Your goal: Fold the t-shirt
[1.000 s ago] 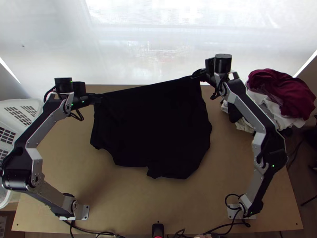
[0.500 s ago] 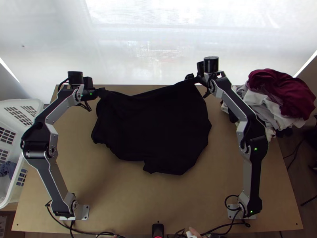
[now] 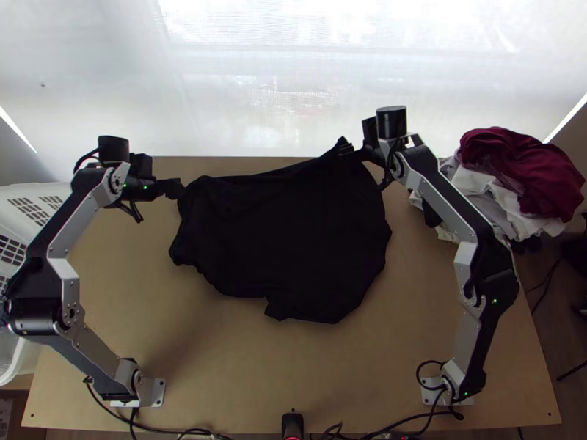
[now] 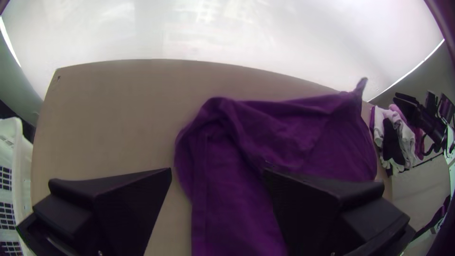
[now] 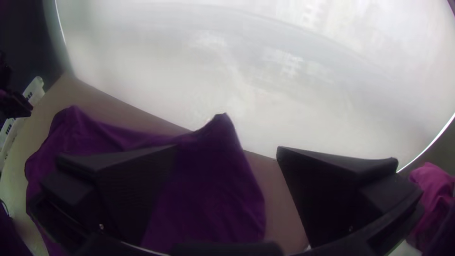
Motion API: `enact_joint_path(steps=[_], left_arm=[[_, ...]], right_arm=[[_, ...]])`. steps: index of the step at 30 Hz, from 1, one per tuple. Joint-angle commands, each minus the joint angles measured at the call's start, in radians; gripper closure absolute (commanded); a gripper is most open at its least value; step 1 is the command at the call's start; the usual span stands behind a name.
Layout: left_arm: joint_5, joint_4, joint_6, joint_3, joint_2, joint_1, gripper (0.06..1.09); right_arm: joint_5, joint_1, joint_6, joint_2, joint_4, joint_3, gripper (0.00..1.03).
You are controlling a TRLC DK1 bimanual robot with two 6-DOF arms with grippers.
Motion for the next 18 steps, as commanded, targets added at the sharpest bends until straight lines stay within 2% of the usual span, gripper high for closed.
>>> enact_joint_path(steps=[1, 6, 9, 16, 18], left_arm=[[0.001, -0.101, 0.06, -0.248, -0.249, 0.041, 0.19], [0.001, -0.11, 0.094, -0.401, -0.33, 0.042, 0.2], [0.001, -0.109, 0.105, -0.452, -0.334, 0.042, 0.26], [-0.003, -0.029, 0.106, -0.541, -0.309, 0.03, 0.26], [-0.008, 0.003, 0.105, -0.564, -0.297, 0.027, 0.31]], right_arm=[[0.002, 0.079, -0.002, -0.166, -0.027, -0.133, 0.05], [0.002, 0.134, -0.007, -0.264, -0.053, -0.212, 0.05], [0.002, 0.163, -0.019, -0.322, -0.064, -0.254, 0.05], [0.0, 0.177, -0.034, -0.425, -0.101, -0.307, 0.05], [0.0, 0.179, -0.034, -0.45, -0.113, -0.319, 0.05]])
